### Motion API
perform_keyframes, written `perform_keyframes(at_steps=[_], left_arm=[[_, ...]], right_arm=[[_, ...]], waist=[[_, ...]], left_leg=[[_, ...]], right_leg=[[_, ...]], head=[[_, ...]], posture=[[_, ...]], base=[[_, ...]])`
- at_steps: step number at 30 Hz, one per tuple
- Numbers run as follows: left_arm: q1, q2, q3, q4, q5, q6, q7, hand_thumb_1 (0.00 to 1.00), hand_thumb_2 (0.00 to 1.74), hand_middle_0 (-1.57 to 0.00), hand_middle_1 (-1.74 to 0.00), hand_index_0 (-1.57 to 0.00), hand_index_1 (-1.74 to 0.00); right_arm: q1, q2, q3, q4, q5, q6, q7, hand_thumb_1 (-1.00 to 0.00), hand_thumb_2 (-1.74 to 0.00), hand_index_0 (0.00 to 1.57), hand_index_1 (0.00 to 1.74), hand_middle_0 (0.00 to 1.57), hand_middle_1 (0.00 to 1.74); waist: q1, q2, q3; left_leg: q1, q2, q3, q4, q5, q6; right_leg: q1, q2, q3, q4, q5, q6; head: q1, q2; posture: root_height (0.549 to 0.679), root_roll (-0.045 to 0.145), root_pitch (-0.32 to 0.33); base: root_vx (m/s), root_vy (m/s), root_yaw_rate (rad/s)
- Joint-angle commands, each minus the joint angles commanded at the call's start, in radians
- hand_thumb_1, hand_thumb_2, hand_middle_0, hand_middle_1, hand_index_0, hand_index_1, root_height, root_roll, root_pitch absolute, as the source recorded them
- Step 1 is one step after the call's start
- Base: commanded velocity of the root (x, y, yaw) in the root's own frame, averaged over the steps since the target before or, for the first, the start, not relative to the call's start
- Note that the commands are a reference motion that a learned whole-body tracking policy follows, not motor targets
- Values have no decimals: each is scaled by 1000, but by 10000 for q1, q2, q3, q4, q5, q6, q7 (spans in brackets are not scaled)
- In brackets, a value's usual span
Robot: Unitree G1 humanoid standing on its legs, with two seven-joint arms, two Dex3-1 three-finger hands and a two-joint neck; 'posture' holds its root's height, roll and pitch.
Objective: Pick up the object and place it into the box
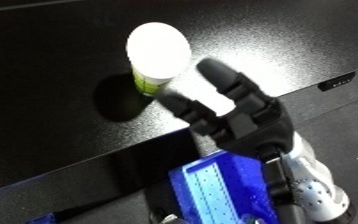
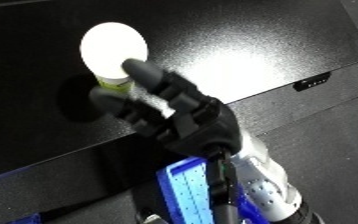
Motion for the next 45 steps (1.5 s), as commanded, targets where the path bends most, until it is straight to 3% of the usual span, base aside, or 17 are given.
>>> perform_keyframes(at_steps=[5,8,11,14,20,26,32,37,45], left_arm=[[118,-167,-6,-190,-109,82,113,0,0,0,0,0,0],[155,-211,-58,-319,-228,164,213,0,0,0,0,0,0],[184,-266,-75,-354,-273,175,259,0,0,0,0,0,0],[207,-339,-94,-417,-242,202,322,0,0,0,0,0,0],[306,-353,-191,-509,-282,173,366,0,0,0,0,0,0],[233,-414,-180,-501,-866,92,570,0,0,0,0,0,0],[270,-469,-12,-503,-924,213,803,0,0,0,0,0,0],[259,-400,-64,-452,-855,260,809,0,0,0,0,0,0],[38,-425,-272,-470,-901,267,857,0,0,0,0,0,0]], right_arm=[[-336,154,-793,-51,-1099,-1664,-1827,0,0,0,0,0,0],[-595,-63,-920,-52,-2115,-2230,-2778,0,0,0,0,0,0],[-845,-383,-876,-20,-3134,-2408,-3675,0,0,0,0,0,0],[-1052,-745,-749,190,-4152,-2078,-4665,0,0,0,0,0,0],[-1529,-1398,53,927,-6078,-860,-6541,0,0,0,0,0,0],[-2214,-1738,753,1951,-6979,76,-7823,0,0,0,0,0,0],[-2738,-1802,1425,3011,-7020,1361,-8238,0,0,0,0,0,0],[-3143,-1870,2016,3975,-6629,1850,-8050,0,0,0,0,0,0],[-3985,-1619,2874,5373,-6075,2403,-7280,0,0,0,0,0,0]], waist=[[-67,78,9],[-83,110,51],[-77,116,83],[-59,116,118],[67,128,176],[242,183,237],[422,243,305],[600,291,342],[805,390,355]], left_leg=[[81,-20,70,-88,32,18],[101,-40,98,-64,32,42],[119,-57,107,-21,18,68],[158,-62,106,9,9,80],[187,-108,36,-11,67,128],[195,-179,-54,-121,140,135],[138,-284,-147,-86,130,121],[133,-341,-228,-87,137,137],[137,-413,-286,-207,237,110]], right_leg=[[48,59,29,-62,23,-15],[45,92,58,-47,18,-49],[66,114,82,-17,-6,-94],[103,128,113,1,-29,-138],[108,171,156,11,-61,-220],[123,179,147,-21,-85,-281],[87,128,116,26,-134,-336],[76,73,70,72,-172,-385],[33,-13,26,78,-157,-394]], head=[[-302,226],[-388,277],[-454,298],[-506,418],[-400,747],[61,1080],[512,1260],[835,1246],[1266,1151]], posture=[[632,44,-20],[632,46,-24],[631,48,-29],[631,49,-35],[630,49,-39],[630,49,-38],[630,52,-36],[629,54,-38],[629,58,-37]], base=[[13,38,-28],[0,43,-26],[9,29,-2],[13,16,20],[3,1,19],[-11,-3,59],[-18,-1,65],[-17,-9,71],[-2,3,69]])
